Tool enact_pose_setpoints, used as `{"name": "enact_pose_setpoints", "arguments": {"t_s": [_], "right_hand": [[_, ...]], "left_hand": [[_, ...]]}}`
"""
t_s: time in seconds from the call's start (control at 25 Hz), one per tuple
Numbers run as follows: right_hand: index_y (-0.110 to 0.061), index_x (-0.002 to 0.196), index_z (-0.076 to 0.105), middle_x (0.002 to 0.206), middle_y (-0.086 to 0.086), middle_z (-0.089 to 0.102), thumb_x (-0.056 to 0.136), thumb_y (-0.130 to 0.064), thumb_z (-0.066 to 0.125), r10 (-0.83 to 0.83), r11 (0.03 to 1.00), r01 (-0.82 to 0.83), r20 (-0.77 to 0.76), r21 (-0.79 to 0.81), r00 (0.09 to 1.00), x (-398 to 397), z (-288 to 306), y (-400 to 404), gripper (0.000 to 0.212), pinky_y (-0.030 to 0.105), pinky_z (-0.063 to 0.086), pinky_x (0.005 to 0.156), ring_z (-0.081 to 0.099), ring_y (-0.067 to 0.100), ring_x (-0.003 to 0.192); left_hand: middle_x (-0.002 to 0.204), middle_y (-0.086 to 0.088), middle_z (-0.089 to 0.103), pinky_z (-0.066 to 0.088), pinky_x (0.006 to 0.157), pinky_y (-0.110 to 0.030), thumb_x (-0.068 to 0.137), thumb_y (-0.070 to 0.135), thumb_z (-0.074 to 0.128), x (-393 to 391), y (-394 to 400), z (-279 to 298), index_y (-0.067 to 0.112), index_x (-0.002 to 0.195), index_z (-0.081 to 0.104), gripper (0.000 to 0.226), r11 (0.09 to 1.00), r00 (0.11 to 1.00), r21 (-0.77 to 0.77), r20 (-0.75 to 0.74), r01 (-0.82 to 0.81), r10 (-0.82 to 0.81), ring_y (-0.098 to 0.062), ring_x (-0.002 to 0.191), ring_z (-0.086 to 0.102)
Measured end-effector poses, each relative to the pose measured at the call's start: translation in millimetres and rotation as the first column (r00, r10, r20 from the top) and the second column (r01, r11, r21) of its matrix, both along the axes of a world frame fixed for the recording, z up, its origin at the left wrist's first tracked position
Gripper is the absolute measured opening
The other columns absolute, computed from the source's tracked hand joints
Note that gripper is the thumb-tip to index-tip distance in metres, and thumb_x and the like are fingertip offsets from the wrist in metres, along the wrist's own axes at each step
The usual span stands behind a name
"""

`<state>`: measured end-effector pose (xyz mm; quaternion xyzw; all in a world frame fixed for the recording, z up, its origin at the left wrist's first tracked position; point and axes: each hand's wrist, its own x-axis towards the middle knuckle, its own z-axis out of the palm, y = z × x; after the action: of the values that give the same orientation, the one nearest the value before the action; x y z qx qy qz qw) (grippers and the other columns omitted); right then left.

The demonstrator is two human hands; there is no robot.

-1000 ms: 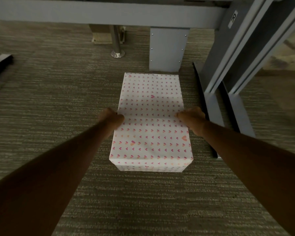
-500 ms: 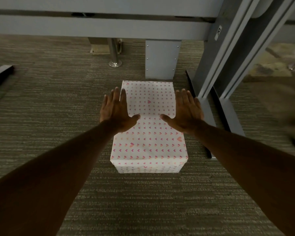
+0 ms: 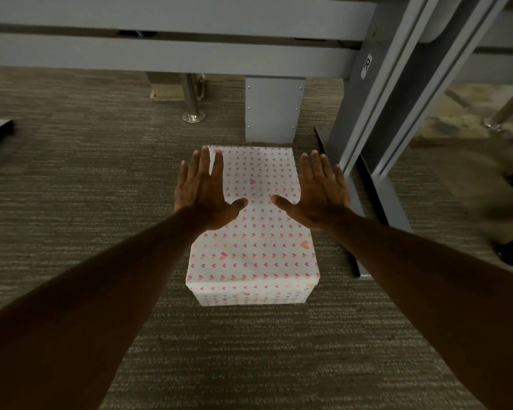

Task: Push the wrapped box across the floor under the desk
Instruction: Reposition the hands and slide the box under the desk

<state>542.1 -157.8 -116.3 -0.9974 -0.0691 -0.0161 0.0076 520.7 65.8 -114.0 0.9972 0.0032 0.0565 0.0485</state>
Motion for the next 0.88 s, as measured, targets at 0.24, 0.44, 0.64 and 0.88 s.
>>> {"name": "enact_pose_setpoints", "arguments": {"t_s": [0.24,0.44,0.64,0.88], "right_hand": [[-0.011,0.157,-0.008,0.166,0.013,-0.009,0.080,-0.085,0.030,-0.006,1.000,0.006,0.004,0.004,1.000,4,-3,-3,0.113,0.045,-0.012,0.116,-0.010,0.030,0.153],[-0.010,0.157,-0.009,0.166,0.014,-0.009,0.080,-0.085,0.031,-0.007,1.000,0.007,-0.012,-0.002,1.000,4,-2,-4,0.114,0.047,-0.009,0.118,-0.009,0.030,0.153],[-0.010,0.156,-0.009,0.166,0.014,-0.009,0.080,-0.085,0.031,-0.019,1.000,0.019,-0.011,0.014,1.000,4,-4,-4,0.115,0.048,-0.005,0.120,-0.008,0.031,0.153],[-0.011,0.156,-0.008,0.166,0.014,-0.007,0.079,-0.085,0.032,-0.022,0.999,0.022,-0.011,0.049,1.000,6,-13,-7,0.114,0.049,-0.002,0.120,-0.006,0.031,0.153]], "left_hand": [[0.168,-0.015,-0.008,-0.004,0.123,-0.046,0.083,0.071,0.050,3,-3,-5,0.012,0.158,-0.005,0.110,1.000,1.000,-0.026,0.015,0.013,-0.013,-0.031,0.154,-0.009],[0.168,-0.015,-0.007,-0.003,0.124,-0.047,0.082,0.070,0.052,4,-2,-8,0.012,0.158,-0.004,0.112,0.998,0.999,-0.053,0.025,0.026,-0.025,-0.031,0.155,-0.007],[0.168,-0.016,-0.001,0.000,0.123,-0.047,0.081,0.070,0.055,7,-1,-13,0.011,0.158,0.000,0.112,0.997,0.998,-0.068,0.055,0.035,-0.031,-0.032,0.155,-0.003],[0.168,-0.015,0.002,0.007,0.123,-0.048,0.081,0.070,0.055,6,-2,-16,0.012,0.158,0.000,0.111,0.998,1.000,-0.069,0.028,0.003,-0.001,-0.033,0.155,0.003]]}}
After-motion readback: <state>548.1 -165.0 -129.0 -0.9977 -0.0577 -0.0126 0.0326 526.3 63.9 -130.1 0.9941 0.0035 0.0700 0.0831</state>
